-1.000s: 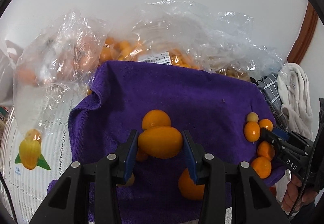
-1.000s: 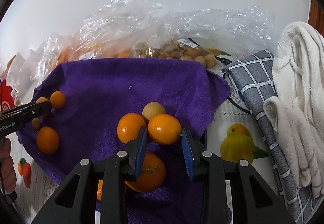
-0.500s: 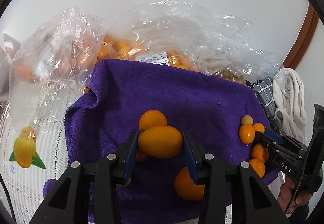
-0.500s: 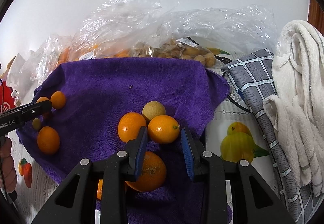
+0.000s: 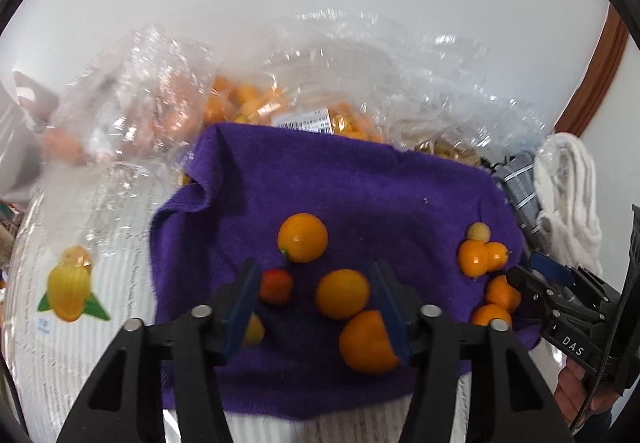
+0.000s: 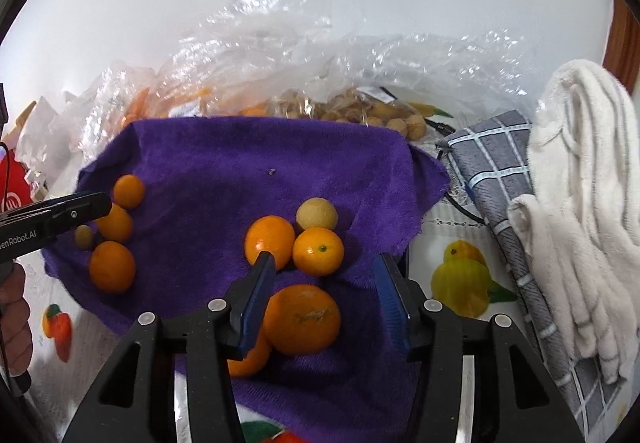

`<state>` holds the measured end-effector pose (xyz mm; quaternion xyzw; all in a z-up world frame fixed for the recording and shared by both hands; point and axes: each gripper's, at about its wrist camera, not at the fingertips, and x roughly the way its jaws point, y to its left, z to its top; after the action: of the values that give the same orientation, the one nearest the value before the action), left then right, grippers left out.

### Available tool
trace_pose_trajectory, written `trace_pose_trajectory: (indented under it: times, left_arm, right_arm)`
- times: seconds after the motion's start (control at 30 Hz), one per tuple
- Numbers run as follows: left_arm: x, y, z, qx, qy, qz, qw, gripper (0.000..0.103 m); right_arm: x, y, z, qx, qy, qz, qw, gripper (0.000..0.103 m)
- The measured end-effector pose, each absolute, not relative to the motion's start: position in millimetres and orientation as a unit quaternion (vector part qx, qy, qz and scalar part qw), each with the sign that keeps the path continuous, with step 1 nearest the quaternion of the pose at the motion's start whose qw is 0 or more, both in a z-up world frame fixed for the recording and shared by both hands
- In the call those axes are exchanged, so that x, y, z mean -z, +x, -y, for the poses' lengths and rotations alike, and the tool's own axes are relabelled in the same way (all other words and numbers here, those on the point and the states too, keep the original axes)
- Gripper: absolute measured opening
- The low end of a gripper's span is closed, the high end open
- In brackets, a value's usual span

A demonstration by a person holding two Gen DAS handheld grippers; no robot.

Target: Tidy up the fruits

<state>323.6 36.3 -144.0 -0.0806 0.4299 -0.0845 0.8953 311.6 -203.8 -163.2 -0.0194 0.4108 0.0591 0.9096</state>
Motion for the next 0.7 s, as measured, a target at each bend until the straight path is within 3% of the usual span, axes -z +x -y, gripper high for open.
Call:
trace_pose_trajectory:
  times: [0.23, 0.47, 0.57, 0.7]
  left_arm:
    - [111.3, 270.8, -59.0, 0.079, -0.093, -0.415, 0.902, 0.068]
    - [85.1, 208.5, -73.0, 0.077, -0.094, -0.405, 0.906, 0.070]
    - [74.1, 179.0, -69.3, 0.071, -0.089, -0.391, 0.913, 0.076]
    - [58.6, 140.8, -57.5, 0.061, -0.070, -0.365, 0.926, 0.086]
  right_arm:
    - [121.9, 265.6, 209.9, -0.045, 0.004, -0.394, 0.918, 0.066]
    - [88.4, 203.6, 213.7, -0.035, 0.007, -0.381, 0.924, 0.067]
    - [78.0, 173.8, 215.4, -0.031, 0.007, -0.374, 0.927, 0.068]
    - [70.4, 135.9, 218.0, -0.031, 0.012, -0.359, 0.933, 0.085]
